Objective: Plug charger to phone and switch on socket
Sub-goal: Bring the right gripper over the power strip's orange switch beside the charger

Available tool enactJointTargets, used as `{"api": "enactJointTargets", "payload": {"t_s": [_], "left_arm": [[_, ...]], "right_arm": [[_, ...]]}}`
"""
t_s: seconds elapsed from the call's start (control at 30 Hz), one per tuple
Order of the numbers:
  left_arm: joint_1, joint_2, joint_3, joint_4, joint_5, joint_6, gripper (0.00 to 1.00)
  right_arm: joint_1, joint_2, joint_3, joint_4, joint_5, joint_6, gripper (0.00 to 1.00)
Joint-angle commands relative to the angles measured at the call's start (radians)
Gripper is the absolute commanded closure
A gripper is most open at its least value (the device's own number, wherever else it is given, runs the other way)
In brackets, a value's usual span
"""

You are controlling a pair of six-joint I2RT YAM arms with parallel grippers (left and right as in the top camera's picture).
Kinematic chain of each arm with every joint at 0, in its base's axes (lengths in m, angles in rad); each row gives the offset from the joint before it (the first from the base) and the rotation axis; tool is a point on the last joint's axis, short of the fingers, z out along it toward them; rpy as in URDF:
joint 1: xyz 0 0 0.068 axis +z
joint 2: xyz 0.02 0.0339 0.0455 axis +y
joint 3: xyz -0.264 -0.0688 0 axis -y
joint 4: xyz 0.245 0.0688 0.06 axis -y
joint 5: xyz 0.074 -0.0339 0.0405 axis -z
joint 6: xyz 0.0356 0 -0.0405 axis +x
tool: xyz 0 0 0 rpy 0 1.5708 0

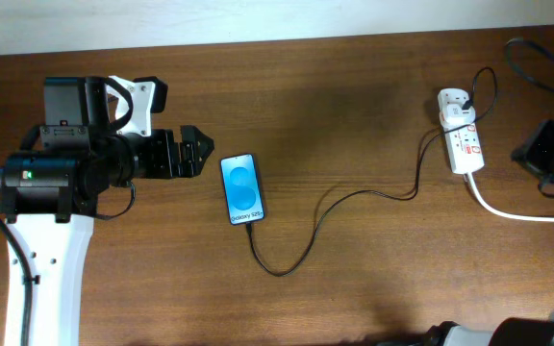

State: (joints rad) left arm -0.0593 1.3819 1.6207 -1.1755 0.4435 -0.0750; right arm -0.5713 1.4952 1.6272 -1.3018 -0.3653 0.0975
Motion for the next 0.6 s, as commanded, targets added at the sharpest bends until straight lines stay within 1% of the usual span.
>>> {"api": "enactJointTargets", "payload": {"t_s": [0.0,0.23,0.37,0.57], "left_arm": [[0.005,-0.007,0.009,-0.001,-0.003,0.001,0.01],[0.005,-0.007,0.009,-0.001,-0.003,0.001,0.01],[0.005,-0.007,0.009,-0.001,-0.003,0.001,0.01],[0.005,-0.007,0.009,-0.001,-0.003,0.001,0.01]], "right_arm": [[-0.023,0.041,0.009,0.062,-0.029,-0.011,0.96],[-0.069,0.151,-0.024,0.208,-0.051,0.016,0.96],[-0.092,0.226,-0.066,0.303,-0.055,0.077,0.96],[-0.097,0.325,-0.14,0.494,-0.105,0.102,0.96]]}}
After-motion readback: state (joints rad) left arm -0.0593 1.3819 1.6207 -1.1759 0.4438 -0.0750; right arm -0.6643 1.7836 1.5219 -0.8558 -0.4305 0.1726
